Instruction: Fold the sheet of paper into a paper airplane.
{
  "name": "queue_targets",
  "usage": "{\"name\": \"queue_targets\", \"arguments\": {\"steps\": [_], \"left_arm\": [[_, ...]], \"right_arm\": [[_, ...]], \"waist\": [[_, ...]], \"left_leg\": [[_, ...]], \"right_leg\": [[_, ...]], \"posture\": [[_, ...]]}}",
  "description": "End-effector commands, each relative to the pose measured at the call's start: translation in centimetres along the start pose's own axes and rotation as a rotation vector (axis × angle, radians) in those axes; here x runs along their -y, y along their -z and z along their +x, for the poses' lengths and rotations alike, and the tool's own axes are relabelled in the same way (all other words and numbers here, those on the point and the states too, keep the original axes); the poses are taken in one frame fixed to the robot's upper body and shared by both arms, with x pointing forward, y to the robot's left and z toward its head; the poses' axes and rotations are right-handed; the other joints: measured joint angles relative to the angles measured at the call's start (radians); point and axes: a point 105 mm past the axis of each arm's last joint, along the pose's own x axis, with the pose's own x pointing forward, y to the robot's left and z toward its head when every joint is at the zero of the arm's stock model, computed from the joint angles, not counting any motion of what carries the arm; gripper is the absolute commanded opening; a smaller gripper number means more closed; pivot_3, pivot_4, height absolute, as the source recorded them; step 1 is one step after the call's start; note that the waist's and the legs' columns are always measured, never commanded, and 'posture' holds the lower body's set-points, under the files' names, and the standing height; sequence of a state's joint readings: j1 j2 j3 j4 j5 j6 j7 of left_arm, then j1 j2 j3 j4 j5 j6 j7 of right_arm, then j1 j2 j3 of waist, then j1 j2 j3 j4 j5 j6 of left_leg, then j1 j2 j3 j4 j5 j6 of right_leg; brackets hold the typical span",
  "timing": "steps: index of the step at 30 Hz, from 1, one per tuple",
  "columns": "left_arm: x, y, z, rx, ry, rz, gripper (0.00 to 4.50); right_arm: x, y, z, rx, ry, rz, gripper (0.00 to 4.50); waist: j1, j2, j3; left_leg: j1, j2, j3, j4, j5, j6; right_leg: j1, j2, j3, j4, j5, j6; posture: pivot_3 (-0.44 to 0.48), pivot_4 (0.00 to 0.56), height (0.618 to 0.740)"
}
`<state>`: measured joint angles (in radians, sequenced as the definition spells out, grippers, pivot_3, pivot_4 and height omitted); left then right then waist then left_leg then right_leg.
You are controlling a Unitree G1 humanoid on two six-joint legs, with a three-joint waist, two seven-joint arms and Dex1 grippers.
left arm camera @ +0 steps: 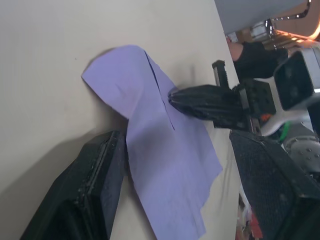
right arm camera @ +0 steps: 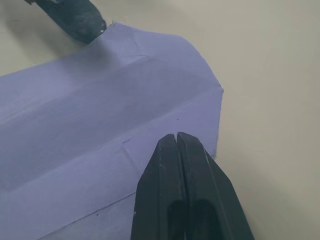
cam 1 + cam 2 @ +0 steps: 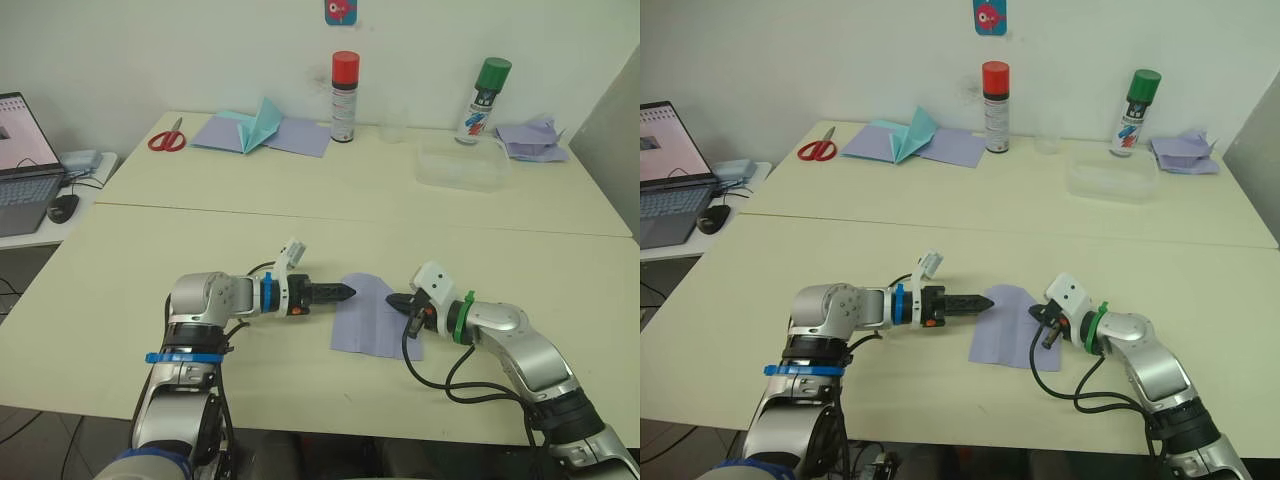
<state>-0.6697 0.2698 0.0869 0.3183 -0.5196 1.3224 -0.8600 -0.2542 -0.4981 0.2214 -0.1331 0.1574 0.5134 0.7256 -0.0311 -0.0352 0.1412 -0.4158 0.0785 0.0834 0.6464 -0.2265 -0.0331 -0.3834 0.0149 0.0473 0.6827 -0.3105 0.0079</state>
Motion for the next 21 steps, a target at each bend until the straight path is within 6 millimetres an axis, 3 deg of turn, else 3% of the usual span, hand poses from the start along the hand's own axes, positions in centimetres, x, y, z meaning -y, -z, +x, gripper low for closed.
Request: {"name": "queue_targets", "arguments": {"steps": [1, 10, 13, 17, 21], "left_arm": [[-0.2, -1.0, 0.6, 0.026, -0.011, -0.009, 3.65], [-1.2, -3.7, 0.3, 0.129, -0.036, -0.005, 3.65], [-0.9, -3.7, 0.3, 0.123, -0.018, 0.024, 3.65], [-0.9, -3.4, 0.6, 0.109, -0.016, 0.053, 2.84], [-0.4, -3.3, 0.7, 0.109, 0.015, 0.039, 1.49]], "right_arm": [[-0.5, 1.4, 0.3, -0.053, -0.010, 0.027, 0.00], [-0.5, 1.6, 0.0, -0.054, 0.009, 0.035, 0.00], [-0.4, 1.5, 0.0, -0.053, 0.011, 0.036, 0.00], [-0.4, 1.4, 0.1, -0.050, 0.011, 0.035, 0.00], [-0.3, 1.4, 0.2, -0.050, 0.011, 0.033, 0.00]], "waist": [[0.000, 0.000, 0.000], [0.001, 0.000, 0.000], [0.000, 0.000, 0.000], [0.000, 0.000, 0.000], [0.000, 0.000, 0.000]], "left_leg": [[0.000, 0.000, 0.000, 0.000, 0.000, 0.000], [0.000, 0.000, 0.000, 0.000, 0.000, 0.000], [0.000, 0.000, 0.000, 0.000, 0.000, 0.000], [0.000, 0.000, 0.001, -0.001, 0.000, 0.000], [0.000, 0.000, 0.001, 0.000, 0.000, 0.000]], "right_leg": [[0.000, 0.000, 0.000, 0.000, 0.000, 0.000], [0.000, 0.000, 0.000, 0.000, 0.000, 0.000], [0.000, 0.000, 0.000, 0.000, 0.000, 0.000], [0.000, 0.000, 0.000, 0.000, 0.000, 0.000], [0.000, 0.000, 0.000, 0.000, 0.000, 0.000]], "posture": [[0.000, 0.150, 0.740], [0.000, 0.150, 0.740], [0.000, 0.150, 0.740], [0.000, 0.150, 0.740], [0.000, 0.150, 0.740]]}}
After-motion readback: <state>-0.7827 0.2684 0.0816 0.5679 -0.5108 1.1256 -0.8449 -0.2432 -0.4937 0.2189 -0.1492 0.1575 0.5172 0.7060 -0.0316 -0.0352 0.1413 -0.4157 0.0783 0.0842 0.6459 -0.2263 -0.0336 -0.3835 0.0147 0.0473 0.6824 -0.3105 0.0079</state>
